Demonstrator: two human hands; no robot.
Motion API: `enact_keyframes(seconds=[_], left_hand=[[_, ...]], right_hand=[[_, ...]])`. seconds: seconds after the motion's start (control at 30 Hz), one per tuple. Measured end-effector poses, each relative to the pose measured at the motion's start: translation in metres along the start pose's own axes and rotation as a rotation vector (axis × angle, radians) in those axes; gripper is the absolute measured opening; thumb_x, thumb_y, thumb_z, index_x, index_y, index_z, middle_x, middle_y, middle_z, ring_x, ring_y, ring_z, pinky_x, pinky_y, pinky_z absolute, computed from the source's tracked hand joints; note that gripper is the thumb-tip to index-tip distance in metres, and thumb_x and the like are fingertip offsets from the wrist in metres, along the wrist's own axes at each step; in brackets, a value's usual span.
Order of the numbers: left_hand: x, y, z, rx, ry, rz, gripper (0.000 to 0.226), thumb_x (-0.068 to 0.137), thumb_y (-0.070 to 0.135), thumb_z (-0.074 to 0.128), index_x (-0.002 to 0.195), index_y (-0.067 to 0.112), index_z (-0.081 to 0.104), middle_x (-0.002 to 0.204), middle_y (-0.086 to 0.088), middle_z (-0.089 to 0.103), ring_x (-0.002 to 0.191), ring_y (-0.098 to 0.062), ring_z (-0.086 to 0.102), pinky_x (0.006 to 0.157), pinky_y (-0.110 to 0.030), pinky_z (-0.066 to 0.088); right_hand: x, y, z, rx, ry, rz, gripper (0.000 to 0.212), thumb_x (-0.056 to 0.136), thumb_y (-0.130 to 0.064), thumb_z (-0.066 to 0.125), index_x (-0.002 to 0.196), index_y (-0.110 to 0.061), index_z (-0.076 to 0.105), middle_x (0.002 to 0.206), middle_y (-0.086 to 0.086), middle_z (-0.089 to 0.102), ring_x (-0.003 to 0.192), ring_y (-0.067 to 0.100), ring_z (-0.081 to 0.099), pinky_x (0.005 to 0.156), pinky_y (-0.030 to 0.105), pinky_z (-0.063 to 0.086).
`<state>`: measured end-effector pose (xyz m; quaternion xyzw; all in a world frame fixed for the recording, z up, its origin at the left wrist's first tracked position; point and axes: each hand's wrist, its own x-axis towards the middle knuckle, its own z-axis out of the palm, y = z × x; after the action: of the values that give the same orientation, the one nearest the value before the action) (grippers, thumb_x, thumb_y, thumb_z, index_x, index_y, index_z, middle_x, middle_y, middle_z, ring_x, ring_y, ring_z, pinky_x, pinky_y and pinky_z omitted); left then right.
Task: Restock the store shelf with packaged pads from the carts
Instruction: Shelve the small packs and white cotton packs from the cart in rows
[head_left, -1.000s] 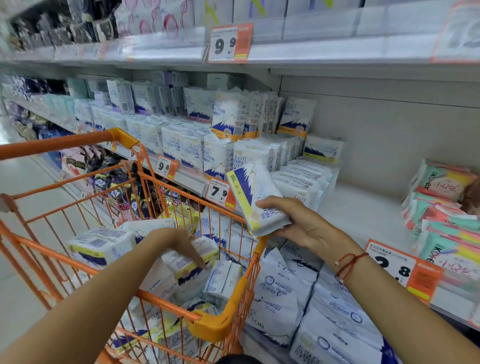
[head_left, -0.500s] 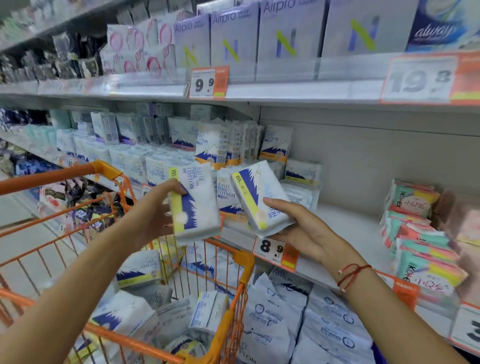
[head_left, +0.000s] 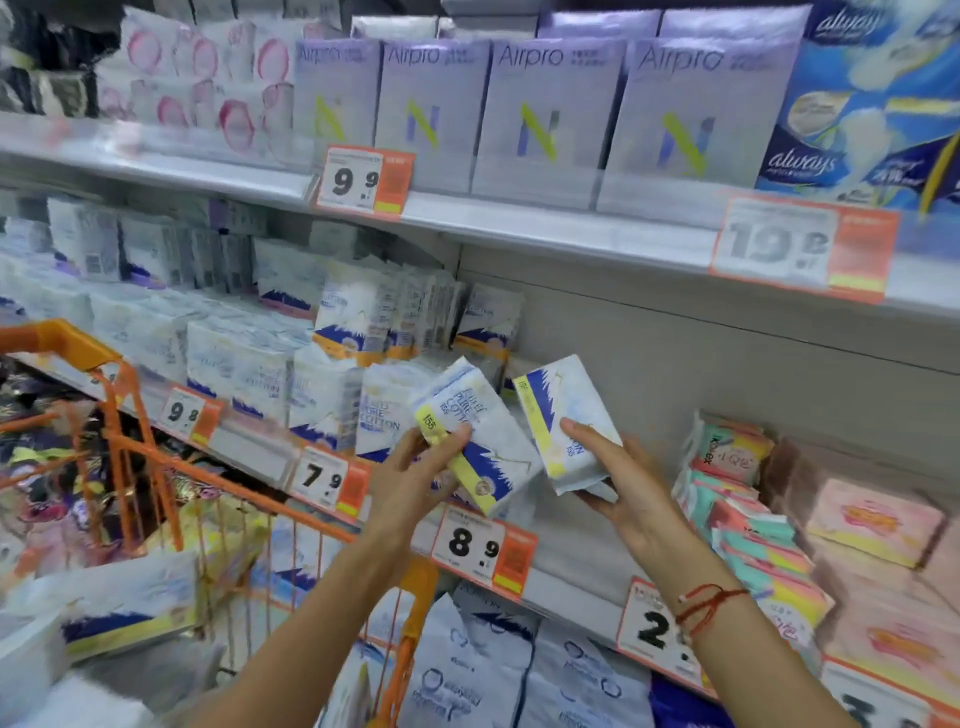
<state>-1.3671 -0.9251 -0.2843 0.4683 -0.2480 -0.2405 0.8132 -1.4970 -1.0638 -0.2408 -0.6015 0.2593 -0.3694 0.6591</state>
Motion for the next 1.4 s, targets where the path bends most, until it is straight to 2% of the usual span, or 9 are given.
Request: enact_keyframes(seconds=[0.2, 0.27, 0.33, 0.4, 0.53, 0.7, 0.83, 1.07, 1.4], left_hand=[[0.000, -0.015, 0.000, -0.102, 0.138, -0.029, 0.037, 0.085, 0.034, 0.065, 0.109, 0.007, 0.062, 0.099, -0.009, 0.071, 0.076, -0.008, 0.071, 0.060, -0.019, 0.058], [0.000, -0.017, 0.000, -0.130, 0.180, -0.057, 0.040, 0.086, 0.035, 0.064, 0.111, 0.005, 0.060, 0.102, -0.012, 0.070, 0.082, -0.014, 0.069, 0.063, -0.023, 0.060], [0.001, -0.015, 0.000, -0.161, 0.190, -0.074, 0.037, 0.085, 0.035, 0.064, 0.111, 0.010, 0.059, 0.103, -0.009, 0.070, 0.088, -0.016, 0.068, 0.066, -0.024, 0.060], [0.003, -0.013, -0.001, -0.206, 0.186, -0.080, 0.033, 0.085, 0.035, 0.064, 0.110, 0.014, 0.058, 0.097, -0.005, 0.069, 0.088, -0.015, 0.067, 0.067, -0.025, 0.060], [0.004, -0.012, -0.001, -0.252, 0.182, -0.087, 0.022, 0.087, 0.034, 0.062, 0.103, 0.020, 0.058, 0.090, 0.001, 0.068, 0.088, -0.013, 0.067, 0.068, -0.028, 0.058], [0.003, -0.011, 0.001, -0.273, 0.195, -0.077, 0.014, 0.087, 0.031, 0.064, 0.084, 0.025, 0.051, 0.083, 0.003, 0.066, 0.082, -0.013, 0.066, 0.073, -0.032, 0.056], [0.003, -0.011, 0.001, -0.260, 0.169, -0.061, 0.014, 0.086, 0.030, 0.064, 0.084, 0.023, 0.052, 0.083, 0.001, 0.066, 0.080, -0.013, 0.066, 0.072, -0.033, 0.056], [0.004, -0.011, 0.002, -0.231, 0.167, -0.065, 0.015, 0.086, 0.032, 0.064, 0.084, 0.023, 0.052, 0.082, 0.002, 0.066, 0.079, -0.012, 0.066, 0.072, -0.033, 0.057], [0.011, -0.018, 0.000, -0.241, 0.163, -0.067, 0.013, 0.084, 0.035, 0.064, 0.090, 0.025, 0.057, 0.075, 0.008, 0.069, 0.076, -0.009, 0.068, 0.059, -0.023, 0.058]], right_hand=[[0.066, -0.009, -0.020, -0.154, 0.174, -0.061, 0.067, 0.069, -0.020, 0.081, 0.127, -0.003, 0.052, 0.113, 0.011, 0.065, 0.085, 0.020, 0.064, 0.044, 0.017, 0.049], [0.092, -0.015, -0.017, -0.288, 0.237, -0.118, 0.075, 0.063, -0.021, 0.085, 0.125, -0.001, 0.050, 0.116, 0.014, 0.063, 0.089, 0.022, 0.063, 0.053, 0.020, 0.053], [0.114, -0.023, -0.010, -0.444, 0.252, -0.193, 0.059, 0.060, -0.021, 0.087, 0.108, -0.003, 0.059, 0.102, 0.012, 0.067, 0.089, 0.025, 0.066, 0.070, 0.032, 0.057], [0.131, -0.031, 0.003, -0.583, 0.143, -0.248, 0.035, 0.062, -0.016, 0.087, 0.087, -0.010, 0.062, 0.085, 0.007, 0.067, 0.081, 0.024, 0.066, 0.068, 0.032, 0.054], [0.163, -0.027, 0.019, -0.802, -0.031, -0.255, 0.073, 0.065, -0.018, 0.086, 0.128, -0.007, 0.049, 0.118, 0.007, 0.058, 0.106, 0.022, 0.058, 0.091, 0.037, 0.051], [0.180, -0.010, 0.023, -0.984, -0.116, -0.307, 0.071, 0.073, -0.023, 0.080, 0.135, -0.010, 0.048, 0.135, 0.007, 0.047, 0.125, 0.023, 0.047, 0.103, 0.032, 0.040], [0.189, 0.007, 0.018, -1.109, -0.017, -0.368, 0.059, 0.076, -0.029, 0.077, 0.130, -0.023, 0.054, 0.146, 0.006, 0.031, 0.137, 0.024, 0.029, 0.108, 0.030, 0.029], [0.196, 0.015, 0.021, -1.186, 0.032, -0.506, 0.050, 0.081, -0.022, 0.071, 0.128, -0.022, 0.056, 0.134, 0.004, 0.051, 0.121, 0.025, 0.050, 0.092, 0.029, 0.041], [0.204, 0.011, 0.029, -1.370, -0.032, -0.405, 0.054, 0.086, -0.028, 0.064, 0.137, -0.026, 0.046, 0.142, 0.004, 0.047, 0.127, 0.027, 0.045, 0.100, 0.033, 0.040]])
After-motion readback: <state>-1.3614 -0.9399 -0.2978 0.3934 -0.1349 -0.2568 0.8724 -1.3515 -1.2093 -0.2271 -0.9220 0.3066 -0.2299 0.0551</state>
